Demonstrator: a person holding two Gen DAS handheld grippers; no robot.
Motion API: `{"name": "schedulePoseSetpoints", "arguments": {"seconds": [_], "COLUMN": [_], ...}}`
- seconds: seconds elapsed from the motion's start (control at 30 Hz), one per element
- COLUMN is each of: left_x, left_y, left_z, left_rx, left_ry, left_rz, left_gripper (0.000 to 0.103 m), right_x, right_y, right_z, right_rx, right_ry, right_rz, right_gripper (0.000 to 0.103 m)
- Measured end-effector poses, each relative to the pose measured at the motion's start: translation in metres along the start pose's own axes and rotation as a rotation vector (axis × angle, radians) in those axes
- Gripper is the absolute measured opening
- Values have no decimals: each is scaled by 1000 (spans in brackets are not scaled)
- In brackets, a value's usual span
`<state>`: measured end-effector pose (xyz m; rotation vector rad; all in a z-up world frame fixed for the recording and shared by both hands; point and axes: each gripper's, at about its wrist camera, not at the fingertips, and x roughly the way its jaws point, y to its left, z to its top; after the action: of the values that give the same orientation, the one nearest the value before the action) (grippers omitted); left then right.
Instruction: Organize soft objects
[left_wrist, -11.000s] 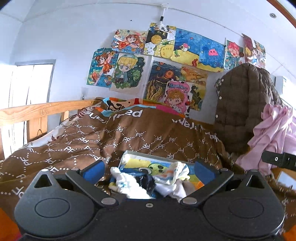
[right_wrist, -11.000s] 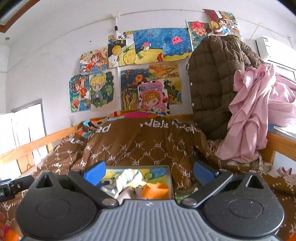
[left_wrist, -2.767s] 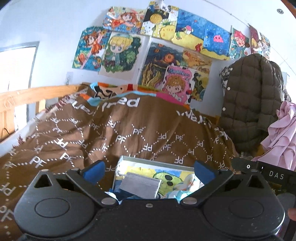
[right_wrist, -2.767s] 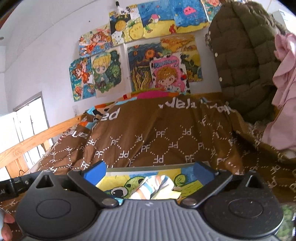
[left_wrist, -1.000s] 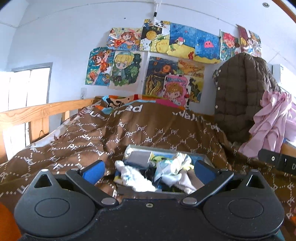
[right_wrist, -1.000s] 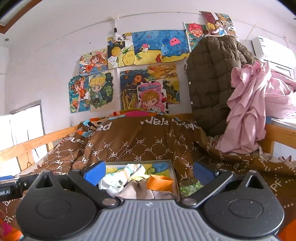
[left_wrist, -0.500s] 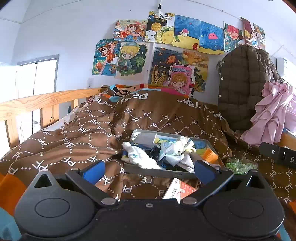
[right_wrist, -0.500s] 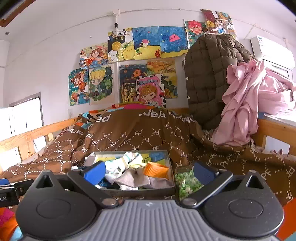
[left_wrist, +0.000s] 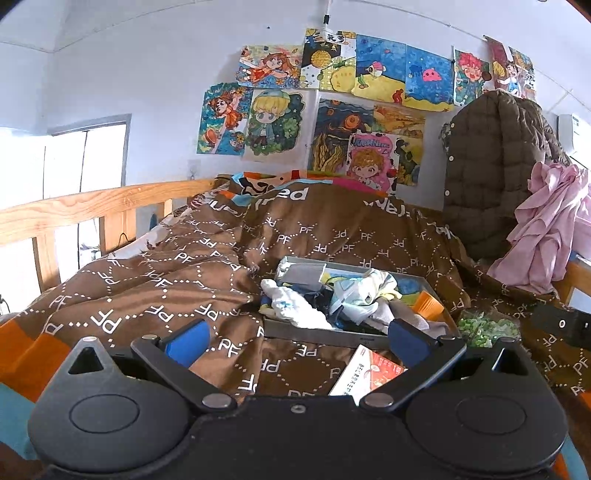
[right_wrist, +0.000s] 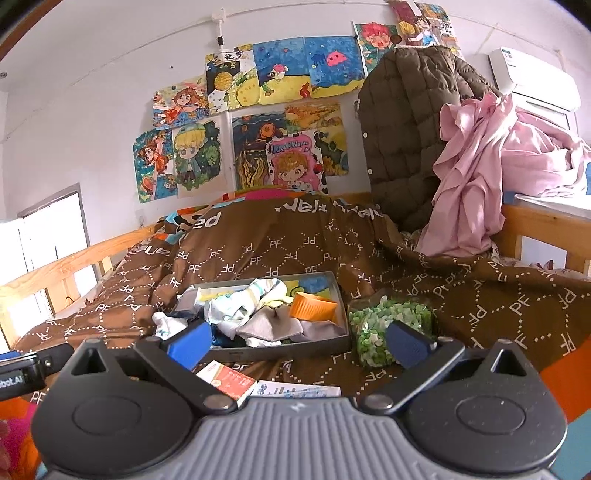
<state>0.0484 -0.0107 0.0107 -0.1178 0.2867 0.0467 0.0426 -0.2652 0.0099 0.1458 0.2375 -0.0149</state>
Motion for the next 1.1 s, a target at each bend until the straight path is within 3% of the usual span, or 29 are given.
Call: {"name": "schedulePoseSetpoints", "arguments": {"seconds": [0.63,0.97,1.1], "left_x": [7,17,21], "left_y": [-12,-10,-7], "left_z": [-13,-16,-16], "left_rx": [83,69,50], "left_ry": [69,119,130], "left_rz": [33,58,73], "left_gripper": [102,102,102], "right_x": [8,25,31], "right_y": [10,16,17], "right_z": [-10,-19,-22], "right_rx": [-30,-50,-49], "right_ry": [72,162,153], "right_rz": [17,17,31], "right_gripper": [103,103,103]}}
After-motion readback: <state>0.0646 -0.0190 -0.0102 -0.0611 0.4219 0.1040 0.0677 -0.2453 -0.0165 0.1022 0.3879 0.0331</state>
